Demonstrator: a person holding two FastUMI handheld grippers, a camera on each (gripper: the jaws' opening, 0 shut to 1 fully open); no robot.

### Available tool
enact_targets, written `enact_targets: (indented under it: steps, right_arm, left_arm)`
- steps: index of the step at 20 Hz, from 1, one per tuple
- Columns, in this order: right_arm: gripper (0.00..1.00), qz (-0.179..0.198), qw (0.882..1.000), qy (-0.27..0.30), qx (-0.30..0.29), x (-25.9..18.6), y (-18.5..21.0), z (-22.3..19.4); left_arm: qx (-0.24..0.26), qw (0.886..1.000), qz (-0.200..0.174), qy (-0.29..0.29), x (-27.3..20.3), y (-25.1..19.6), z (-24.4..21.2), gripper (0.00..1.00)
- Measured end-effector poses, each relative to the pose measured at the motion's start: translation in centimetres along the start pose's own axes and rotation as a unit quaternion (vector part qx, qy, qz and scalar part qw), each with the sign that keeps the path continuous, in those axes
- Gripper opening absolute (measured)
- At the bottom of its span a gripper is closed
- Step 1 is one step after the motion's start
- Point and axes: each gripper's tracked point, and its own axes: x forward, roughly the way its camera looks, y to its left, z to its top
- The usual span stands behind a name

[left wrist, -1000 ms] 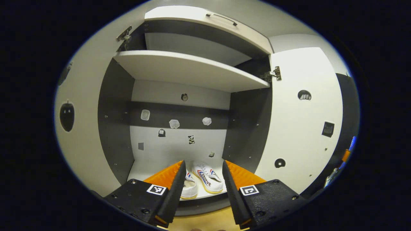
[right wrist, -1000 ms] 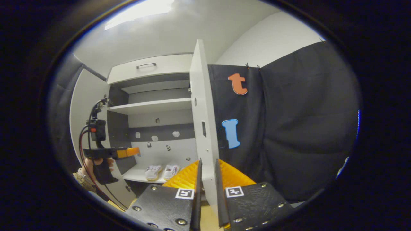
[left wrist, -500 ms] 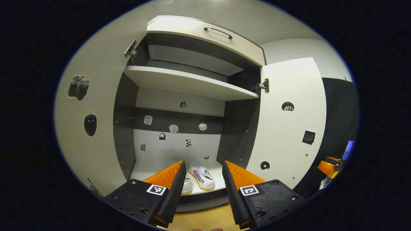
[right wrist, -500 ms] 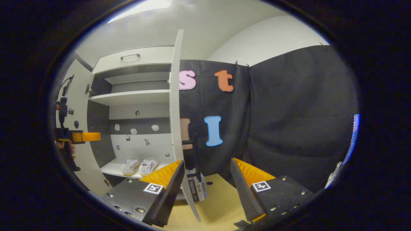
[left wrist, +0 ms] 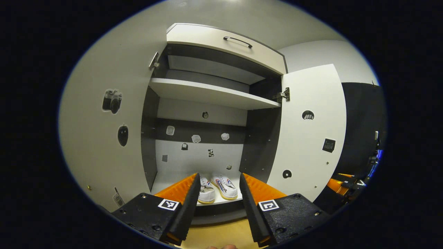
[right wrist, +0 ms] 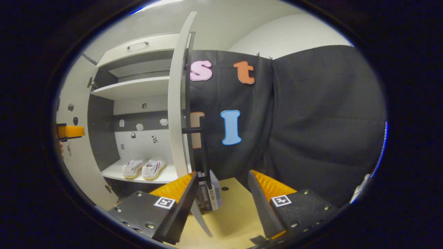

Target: Grab one shoe with the right hand and put it into the shoe cabinet, grab the other shoe with the left hand and put it into the shoe cabinet; then close the right door with the right hand and the left door with the left hand.

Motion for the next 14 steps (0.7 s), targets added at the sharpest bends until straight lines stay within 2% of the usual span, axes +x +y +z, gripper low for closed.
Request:
enact_targets:
  steps: [5, 9, 14]
  right_arm:
    - [0.86, 0.025, 0.999, -0.002, -0.020, -0.5, 1.1, 0.3]
    - [0.85, 0.051, 0.999, 0.001, -0.012, -1.0, 2.2, 0.2]
    - [0.86, 0.090, 0.996, 0.004, -0.016, -1.4, 5.6, 0.0]
  left_arm:
    - [-0.005, 1.000, 0.008, -0.004, -0.9, -0.4, 0.4, 0.69]
    - [-0.002, 1.000, 0.007, -0.013, -1.9, -0.9, 1.1, 0.69]
    - [-0.004, 1.000, 0.010, -0.025, -3.6, -1.2, 2.0, 0.69]
